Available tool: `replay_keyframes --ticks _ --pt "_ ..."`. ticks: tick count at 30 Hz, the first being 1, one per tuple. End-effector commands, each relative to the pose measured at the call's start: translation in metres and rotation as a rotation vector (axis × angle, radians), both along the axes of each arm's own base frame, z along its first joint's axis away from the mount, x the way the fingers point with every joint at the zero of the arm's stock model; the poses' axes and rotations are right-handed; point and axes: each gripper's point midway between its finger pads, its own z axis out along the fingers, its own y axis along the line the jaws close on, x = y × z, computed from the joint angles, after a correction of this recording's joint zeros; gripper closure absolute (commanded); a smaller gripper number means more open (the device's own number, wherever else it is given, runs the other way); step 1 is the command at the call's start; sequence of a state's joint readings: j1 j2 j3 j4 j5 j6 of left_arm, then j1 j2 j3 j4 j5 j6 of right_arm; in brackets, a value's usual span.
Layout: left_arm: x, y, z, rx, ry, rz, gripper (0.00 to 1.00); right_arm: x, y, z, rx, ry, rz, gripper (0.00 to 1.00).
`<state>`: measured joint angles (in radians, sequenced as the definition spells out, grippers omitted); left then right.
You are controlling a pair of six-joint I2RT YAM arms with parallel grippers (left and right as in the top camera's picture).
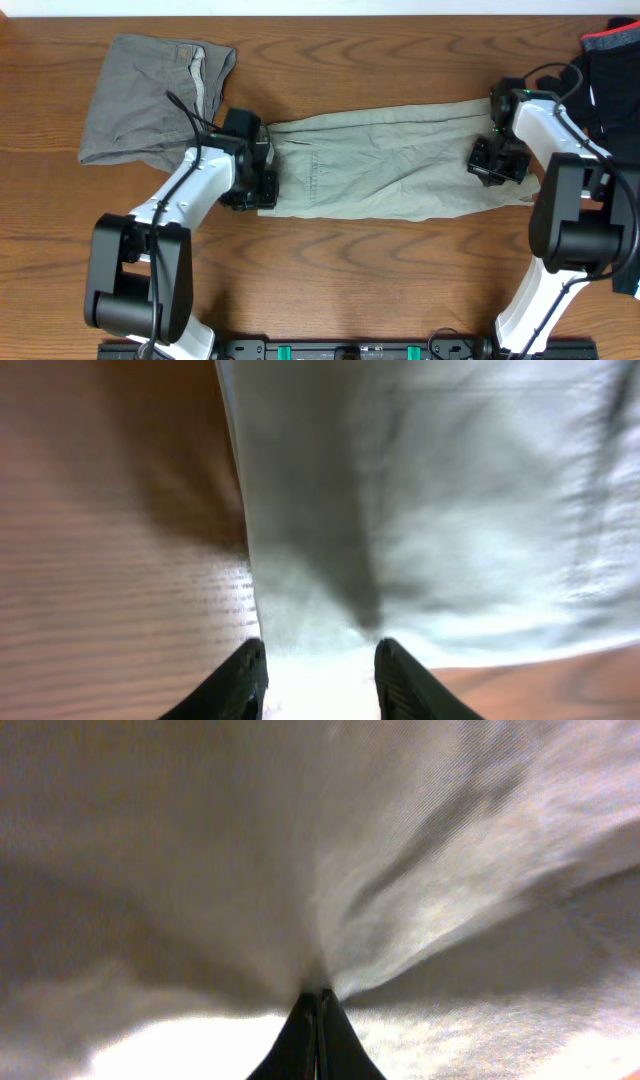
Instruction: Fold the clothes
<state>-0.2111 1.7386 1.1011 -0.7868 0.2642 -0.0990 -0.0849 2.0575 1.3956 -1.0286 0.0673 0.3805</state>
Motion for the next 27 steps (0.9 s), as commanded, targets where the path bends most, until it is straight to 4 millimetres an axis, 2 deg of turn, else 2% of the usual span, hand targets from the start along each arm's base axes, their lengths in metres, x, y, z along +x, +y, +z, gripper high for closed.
replay_keyframes --ticks 1,2,5,8,11,15,23,25,27 --pt "0.032 -0.009 0.053 -0.048 -0.159 -0.015 0.62 0.006 0.007 0.036 0.097 -0.106 0.073 0.99" --pt "0.038 -0.010 0.063 -0.056 -0.196 -0.015 0.62 0.009 0.009 0.050 0.110 -0.153 0.071 0.99" --pt "0.051 -0.014 0.075 -0.079 -0.263 -0.018 0.77 0.018 0.015 0.075 0.139 -0.248 0.075 0.99" --pt "0.060 -0.026 0.074 -0.141 -0.290 -0.031 0.89 0.028 0.029 0.079 0.207 -0.298 0.092 0.99" --pt "0.067 -0.042 0.067 -0.227 -0.283 -0.051 0.94 0.037 0.049 0.070 0.283 -0.323 0.133 0.99" --pt "0.076 -0.054 0.048 -0.285 -0.264 -0.063 0.94 0.048 0.068 0.044 0.320 -0.320 0.169 0.99" --pt "0.084 -0.056 0.002 -0.275 -0.196 -0.053 0.94 0.073 0.100 -0.007 0.449 -0.344 0.214 0.99" --pt "0.083 -0.056 -0.004 -0.273 -0.184 -0.051 0.94 0.084 0.106 -0.013 0.488 -0.379 0.206 0.99" --pt "0.082 -0.056 -0.006 -0.272 -0.177 -0.051 0.94 0.104 0.114 -0.011 0.536 -0.465 0.211 0.99"
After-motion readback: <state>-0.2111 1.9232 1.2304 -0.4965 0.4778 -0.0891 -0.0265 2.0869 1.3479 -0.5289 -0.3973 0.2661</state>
